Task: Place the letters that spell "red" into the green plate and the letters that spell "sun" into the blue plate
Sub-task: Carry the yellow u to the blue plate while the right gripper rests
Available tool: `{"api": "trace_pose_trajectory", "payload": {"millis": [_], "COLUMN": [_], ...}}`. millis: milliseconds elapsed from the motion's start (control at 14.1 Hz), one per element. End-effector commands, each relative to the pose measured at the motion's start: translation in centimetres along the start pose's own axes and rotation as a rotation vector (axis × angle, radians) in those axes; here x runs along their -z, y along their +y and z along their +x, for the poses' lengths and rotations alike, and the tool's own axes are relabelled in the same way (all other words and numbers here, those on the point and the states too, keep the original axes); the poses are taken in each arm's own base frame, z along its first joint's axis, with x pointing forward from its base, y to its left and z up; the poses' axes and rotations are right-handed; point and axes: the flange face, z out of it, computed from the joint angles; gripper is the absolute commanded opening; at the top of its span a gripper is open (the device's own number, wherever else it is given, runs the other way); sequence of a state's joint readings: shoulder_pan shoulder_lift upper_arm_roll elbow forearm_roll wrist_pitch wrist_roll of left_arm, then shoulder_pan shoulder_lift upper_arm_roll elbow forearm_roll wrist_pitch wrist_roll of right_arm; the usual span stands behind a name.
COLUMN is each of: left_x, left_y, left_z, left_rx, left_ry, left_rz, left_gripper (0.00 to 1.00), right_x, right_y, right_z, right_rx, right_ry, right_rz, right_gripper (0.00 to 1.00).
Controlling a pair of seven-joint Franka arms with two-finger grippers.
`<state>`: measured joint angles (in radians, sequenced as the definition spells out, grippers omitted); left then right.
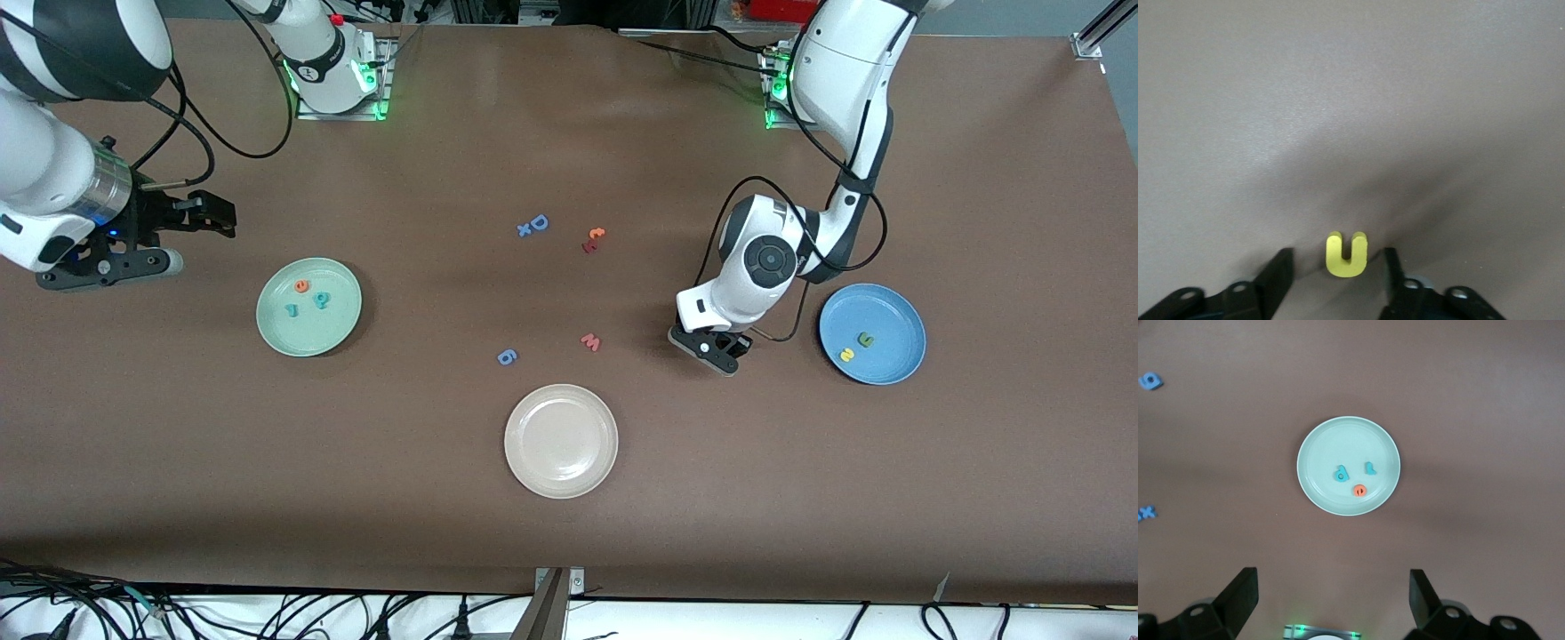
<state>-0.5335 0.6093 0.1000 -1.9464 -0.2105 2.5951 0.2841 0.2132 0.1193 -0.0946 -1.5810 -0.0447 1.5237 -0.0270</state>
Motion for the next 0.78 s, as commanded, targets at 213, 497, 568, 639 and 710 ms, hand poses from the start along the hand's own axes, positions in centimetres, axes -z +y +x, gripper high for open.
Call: {"api": "trace_pose_trajectory", "payload": {"millis": [213,497,568,639,710], "left_x": [0.0,0.3,0.4,1.0,1.9], "left_y": [0.3,0.4,0.1,-0.7,-1.7], "left_z": [-0.8,-0.7,-0.7,-0.7,-0.7], "left_rx": [-0.004,-0.006,-0.007,-0.003,-0.024], "left_ry": [-0.009,-0.004,-0.003,0.002,0.01], "left_rz": [-0.01,-0.01,-0.008,-0.001,0.008], "left_gripper": [0.3,0.15,0.13,0.12,0.12], "right_x": [-0.7,0.9,1.1,1.2,1.1], "right_y": [5.9,7.2,7.4,7.5,7.4], "right_z": [-3.7,-5.4,-5.5,-5.6,-5.5], "right_rx": [-0.073,-0.101,-0.102,-0.103,-0.097], "right_ry": [0.12,0.131,0.128,0.12,0.108], "right_rz": [0.101,0.094,0.085,0.078,0.079], "right_gripper": [1.0,1.0,1.0,1.0,1.0]}}
